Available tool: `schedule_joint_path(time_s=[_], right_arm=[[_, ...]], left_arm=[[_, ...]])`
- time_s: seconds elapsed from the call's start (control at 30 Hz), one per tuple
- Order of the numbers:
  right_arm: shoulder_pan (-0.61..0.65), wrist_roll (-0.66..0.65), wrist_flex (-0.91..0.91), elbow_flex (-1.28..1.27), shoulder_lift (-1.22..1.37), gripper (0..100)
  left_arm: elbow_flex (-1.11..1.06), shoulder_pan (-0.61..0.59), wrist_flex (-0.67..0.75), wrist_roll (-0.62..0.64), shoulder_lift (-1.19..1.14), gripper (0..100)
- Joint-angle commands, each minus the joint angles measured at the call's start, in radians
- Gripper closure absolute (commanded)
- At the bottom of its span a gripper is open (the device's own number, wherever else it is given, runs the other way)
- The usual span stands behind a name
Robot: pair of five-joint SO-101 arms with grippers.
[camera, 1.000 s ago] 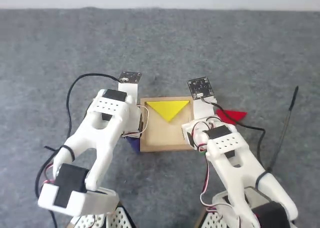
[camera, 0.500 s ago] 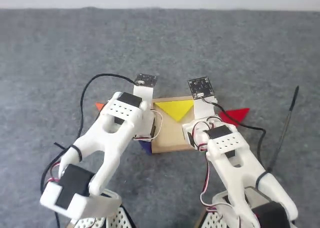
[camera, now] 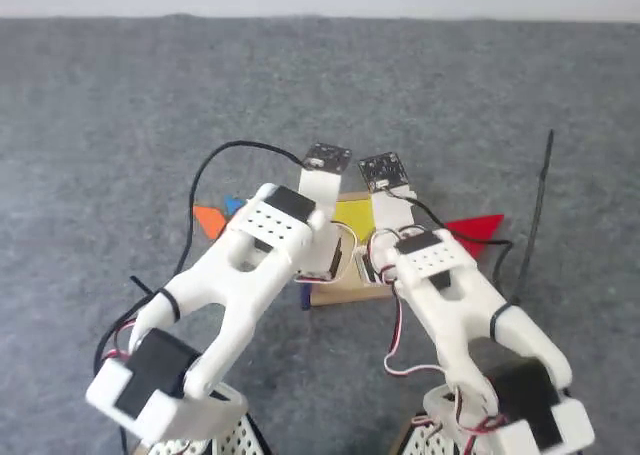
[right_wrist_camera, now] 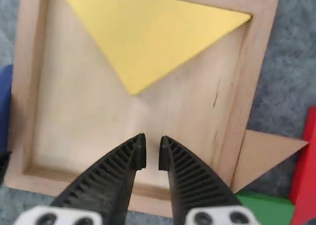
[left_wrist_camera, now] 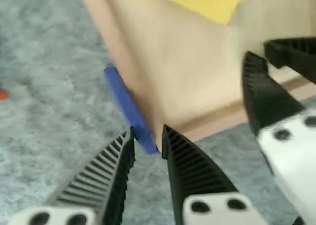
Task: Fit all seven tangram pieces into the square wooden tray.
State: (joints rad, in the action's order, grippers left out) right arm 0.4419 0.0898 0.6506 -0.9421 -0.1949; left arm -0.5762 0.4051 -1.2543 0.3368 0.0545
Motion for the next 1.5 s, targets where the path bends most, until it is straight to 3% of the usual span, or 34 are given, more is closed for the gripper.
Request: schedule_joint_path(time_s=[0.0, 0.33, 0.67, 0.97, 1.47], right_arm=[[0.007, 0.008, 0.035, 0.055, 0.035, 94.0], [-0.015, 0.008, 0.042, 0.055, 0.007, 94.0], [-0.015, 0.008, 0.042, 0.055, 0.005, 94.0], [-0.018, 0.008, 0.044, 0.055, 0.004, 94.0], [-0.180, 0.061, 0.205, 0.106, -0.193, 94.0]], left_arm=[[0.038, 0.018, 0.006, 0.015, 0.029, 91], [-0.027, -0.060, 0.051, 0.011, 0.020, 91], [-0.045, -0.057, 0.064, 0.009, 0.020, 91], [-0.045, -0.057, 0.069, 0.009, 0.018, 98], [-0.064, -0.057, 0.083, 0.014, 0.031, 99]])
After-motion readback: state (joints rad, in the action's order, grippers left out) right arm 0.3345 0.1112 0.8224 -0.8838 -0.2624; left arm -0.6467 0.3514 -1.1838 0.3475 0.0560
